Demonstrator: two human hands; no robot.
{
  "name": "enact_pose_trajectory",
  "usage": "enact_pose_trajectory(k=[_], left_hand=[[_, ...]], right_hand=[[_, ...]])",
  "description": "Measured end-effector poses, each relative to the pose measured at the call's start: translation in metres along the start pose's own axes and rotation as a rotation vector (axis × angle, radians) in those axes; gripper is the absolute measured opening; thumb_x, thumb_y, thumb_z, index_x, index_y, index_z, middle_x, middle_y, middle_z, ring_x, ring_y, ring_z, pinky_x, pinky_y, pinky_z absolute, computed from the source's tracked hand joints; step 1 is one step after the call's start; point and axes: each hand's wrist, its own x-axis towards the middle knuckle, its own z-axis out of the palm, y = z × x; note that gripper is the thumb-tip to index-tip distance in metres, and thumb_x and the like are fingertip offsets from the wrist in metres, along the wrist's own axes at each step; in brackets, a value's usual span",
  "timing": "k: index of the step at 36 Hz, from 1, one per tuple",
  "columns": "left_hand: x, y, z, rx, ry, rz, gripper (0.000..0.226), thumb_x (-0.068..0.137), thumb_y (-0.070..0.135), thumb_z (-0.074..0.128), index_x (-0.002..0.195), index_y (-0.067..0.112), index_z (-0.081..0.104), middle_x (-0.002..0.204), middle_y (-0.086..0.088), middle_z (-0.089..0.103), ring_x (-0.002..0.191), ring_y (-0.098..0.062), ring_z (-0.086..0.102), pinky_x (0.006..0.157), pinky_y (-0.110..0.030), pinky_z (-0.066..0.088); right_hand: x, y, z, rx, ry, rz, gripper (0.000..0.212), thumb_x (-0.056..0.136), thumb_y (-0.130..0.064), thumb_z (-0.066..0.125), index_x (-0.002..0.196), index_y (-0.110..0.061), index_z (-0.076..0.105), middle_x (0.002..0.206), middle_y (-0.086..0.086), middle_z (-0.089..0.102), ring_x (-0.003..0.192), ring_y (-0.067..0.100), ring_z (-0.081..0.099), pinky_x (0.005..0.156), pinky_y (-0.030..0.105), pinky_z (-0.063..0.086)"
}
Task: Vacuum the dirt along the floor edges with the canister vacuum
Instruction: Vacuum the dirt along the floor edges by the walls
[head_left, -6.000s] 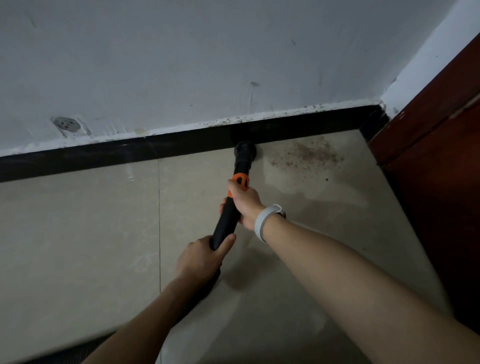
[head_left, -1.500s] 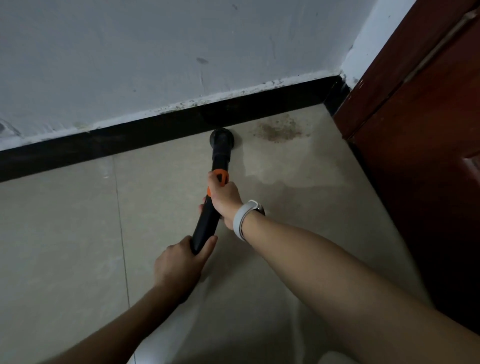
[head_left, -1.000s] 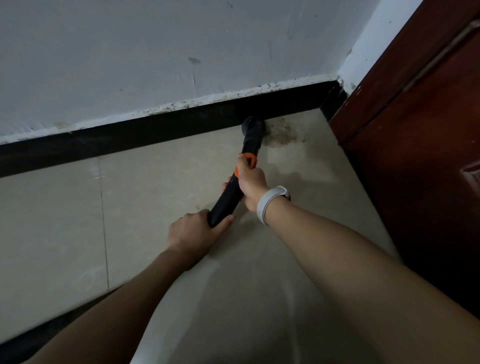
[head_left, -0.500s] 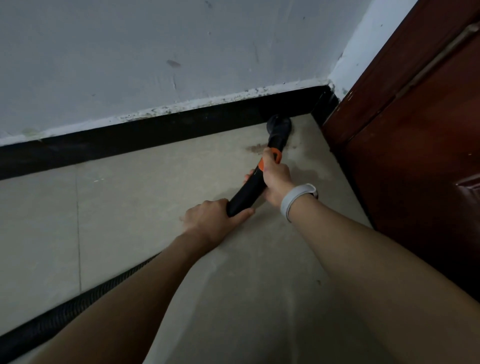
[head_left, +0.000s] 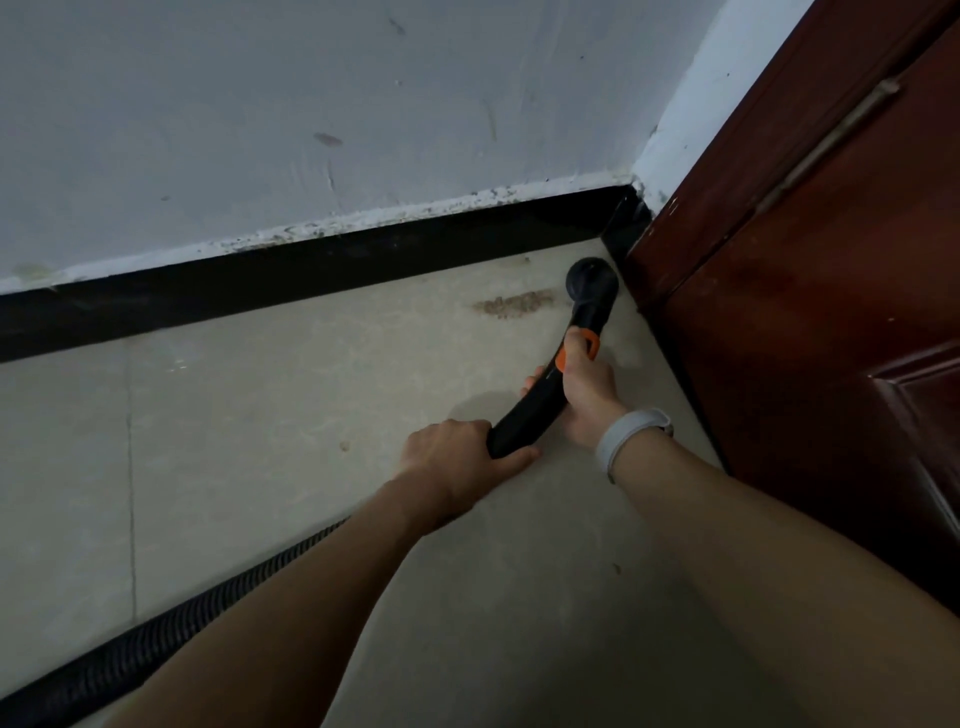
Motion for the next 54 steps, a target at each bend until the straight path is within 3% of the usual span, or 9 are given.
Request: enact_pose_trajectory(k=[5, 10, 14, 20, 31, 39, 43, 51, 54], left_hand=[[-0.027, -0.010, 0.017, -0.018, -0.010, 0.009, 0.052, 0.085, 0.072, 0.041, 0.093, 0.023, 0.056, 0.080, 0.001, 0.056, 0.079, -0.022, 0.060, 0.068, -0.031, 0.045], [-0.050, -0.024, 0.028, -0.044, 0.016, -0.020, 0.044, 0.086, 0.070, 0.041, 0.085, 0.026, 0.047, 0.076, 0.004, 0.053, 0.071, -0.016, 0.051, 0.062, -0.028, 0.036], [-0.064, -0.038, 0.028, -0.108, 0.034, -0.070, 0.042, 0.086, 0.070, 0.041, 0.076, 0.029, 0.044, 0.066, 0.009, 0.048, 0.065, -0.014, 0.051, 0.056, -0.028, 0.035], [-0.083, -0.061, 0.028, -0.182, 0.100, -0.181, 0.043, 0.085, 0.070, 0.042, 0.076, 0.028, 0.046, 0.067, 0.008, 0.055, 0.062, -0.011, 0.056, 0.052, -0.026, 0.038], [-0.107, -0.089, 0.033, -0.231, 0.181, -0.311, 0.048, 0.083, 0.072, 0.043, 0.080, 0.027, 0.055, 0.067, 0.004, 0.062, 0.062, -0.014, 0.063, 0.062, -0.029, 0.053], [-0.112, -0.099, 0.027, -0.191, 0.203, -0.313, 0.045, 0.083, 0.072, 0.041, 0.081, 0.028, 0.051, 0.068, 0.006, 0.059, 0.064, -0.014, 0.060, 0.054, -0.026, 0.042], [-0.120, -0.117, 0.023, -0.185, 0.232, -0.339, 0.044, 0.085, 0.071, 0.041, 0.082, 0.028, 0.050, 0.068, 0.006, 0.059, 0.063, -0.014, 0.059, 0.056, -0.026, 0.044], [-0.163, -0.162, 0.038, -0.284, 0.257, -0.496, 0.039, 0.087, 0.066, 0.044, 0.083, 0.028, 0.048, 0.065, 0.007, 0.055, 0.057, -0.008, 0.054, 0.050, -0.023, 0.042], [-0.185, -0.173, 0.044, -0.256, 0.233, -0.473, 0.038, 0.087, 0.066, 0.045, 0.084, 0.028, 0.050, 0.065, 0.007, 0.057, 0.058, -0.009, 0.058, 0.056, -0.023, 0.049]], right_hand=[[-0.013, 0.026, -0.009, -0.036, 0.020, 0.021, 0.036, 0.097, -0.040, 0.053, 0.084, -0.007, 0.050, 0.061, 0.009, 0.054, 0.053, 0.024, 0.058, 0.062, 0.038, 0.054], [-0.029, 0.049, 0.000, -0.014, -0.029, 0.012, 0.034, 0.097, -0.039, 0.054, 0.088, -0.007, 0.047, 0.059, 0.009, 0.052, 0.046, 0.023, 0.056, 0.057, 0.037, 0.053], [-0.040, 0.056, 0.017, -0.010, -0.087, 0.043, 0.035, 0.097, -0.039, 0.055, 0.087, -0.007, 0.045, 0.061, 0.011, 0.051, 0.048, 0.025, 0.054, 0.051, 0.034, 0.052], [-0.062, 0.063, 0.049, -0.087, -0.173, 0.032, 0.034, 0.098, -0.038, 0.053, 0.087, -0.007, 0.044, 0.064, 0.011, 0.049, 0.050, 0.025, 0.053, 0.046, 0.030, 0.053], [-0.078, 0.080, 0.082, -0.172, -0.312, 0.072, 0.035, 0.097, -0.041, 0.053, 0.088, -0.008, 0.042, 0.068, 0.011, 0.051, 0.057, 0.026, 0.055, 0.059, 0.036, 0.055], [-0.078, 0.087, 0.092, -0.147, -0.342, 0.071, 0.035, 0.096, -0.044, 0.053, 0.092, -0.010, 0.045, 0.068, 0.009, 0.052, 0.057, 0.025, 0.057, 0.065, 0.037, 0.056], [-0.087, 0.096, 0.113, -0.179, -0.379, 0.065, 0.035, 0.096, -0.045, 0.052, 0.095, -0.011, 0.046, 0.070, 0.009, 0.053, 0.059, 0.024, 0.058, 0.067, 0.038, 0.056], [-0.129, 0.132, 0.166, -0.353, -0.514, 0.097, 0.035, 0.097, -0.043, 0.051, 0.095, -0.009, 0.044, 0.070, 0.010, 0.052, 0.051, 0.022, 0.056, 0.054, 0.030, 0.053], [-0.145, 0.152, 0.165, -0.340, -0.508, 0.132, 0.033, 0.097, -0.042, 0.050, 0.093, -0.010, 0.044, 0.070, 0.009, 0.049, 0.051, 0.021, 0.055, 0.052, 0.029, 0.052]])
